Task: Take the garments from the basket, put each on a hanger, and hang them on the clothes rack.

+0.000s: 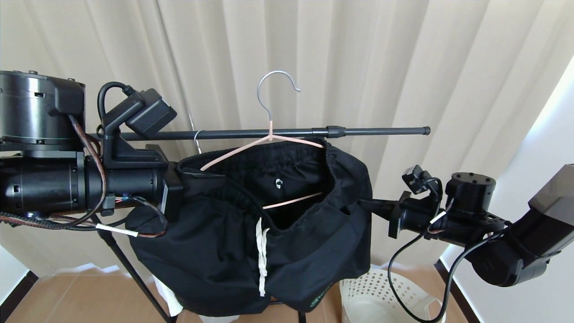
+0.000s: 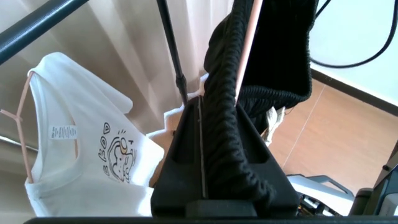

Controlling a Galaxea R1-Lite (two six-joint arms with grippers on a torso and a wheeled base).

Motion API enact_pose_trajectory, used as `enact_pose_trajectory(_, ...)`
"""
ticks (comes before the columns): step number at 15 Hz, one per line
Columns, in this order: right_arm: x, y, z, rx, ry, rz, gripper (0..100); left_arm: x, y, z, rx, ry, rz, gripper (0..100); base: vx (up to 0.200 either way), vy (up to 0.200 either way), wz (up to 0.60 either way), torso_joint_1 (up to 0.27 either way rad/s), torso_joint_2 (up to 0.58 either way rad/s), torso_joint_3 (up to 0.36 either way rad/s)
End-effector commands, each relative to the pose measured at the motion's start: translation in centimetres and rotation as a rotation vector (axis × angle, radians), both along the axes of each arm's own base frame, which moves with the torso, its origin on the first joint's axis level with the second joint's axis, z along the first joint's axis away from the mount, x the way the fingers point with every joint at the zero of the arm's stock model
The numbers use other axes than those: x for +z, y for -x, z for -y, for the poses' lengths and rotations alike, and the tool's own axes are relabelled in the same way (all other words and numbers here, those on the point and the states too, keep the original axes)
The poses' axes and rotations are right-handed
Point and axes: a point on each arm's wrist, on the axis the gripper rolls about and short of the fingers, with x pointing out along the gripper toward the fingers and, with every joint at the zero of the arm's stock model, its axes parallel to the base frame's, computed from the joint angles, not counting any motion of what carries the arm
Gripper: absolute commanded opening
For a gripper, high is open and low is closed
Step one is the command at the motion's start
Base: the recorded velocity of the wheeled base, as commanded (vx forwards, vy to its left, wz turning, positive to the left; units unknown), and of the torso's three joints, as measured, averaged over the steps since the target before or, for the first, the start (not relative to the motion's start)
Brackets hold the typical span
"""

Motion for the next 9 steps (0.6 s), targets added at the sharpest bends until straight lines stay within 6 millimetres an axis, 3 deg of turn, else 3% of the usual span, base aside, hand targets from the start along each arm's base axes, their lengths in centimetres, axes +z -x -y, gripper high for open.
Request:
enact_pose_trajectory(1, 0.1, 0.1, -0.1, 0.003, 0.0, 0.004, 100, -0.2, -0.1, 0.1, -0.004, -0.003, -0.007, 0, 0.0, 0.0, 0.0, 0.0, 0.0, 0.0)
enact_pose_trajectory(4, 0.5, 0.3, 0.2, -0.005, -0.002, 0.019, 100, -0.4, -0.2, 0.2, -0.003, -0.005, -0.014, 0, 0.0, 0.0, 0.0, 0.0, 0.0, 0.0)
enact_pose_trajectory(9, 4.2, 1.6, 1.2, -0.025, -0.021, 0.126, 100, -2.2, 0.2, -0.8, 0.051, -0.002, -0.104, 0, 0.0, 0.0, 0.0, 0.0, 0.0, 0.0)
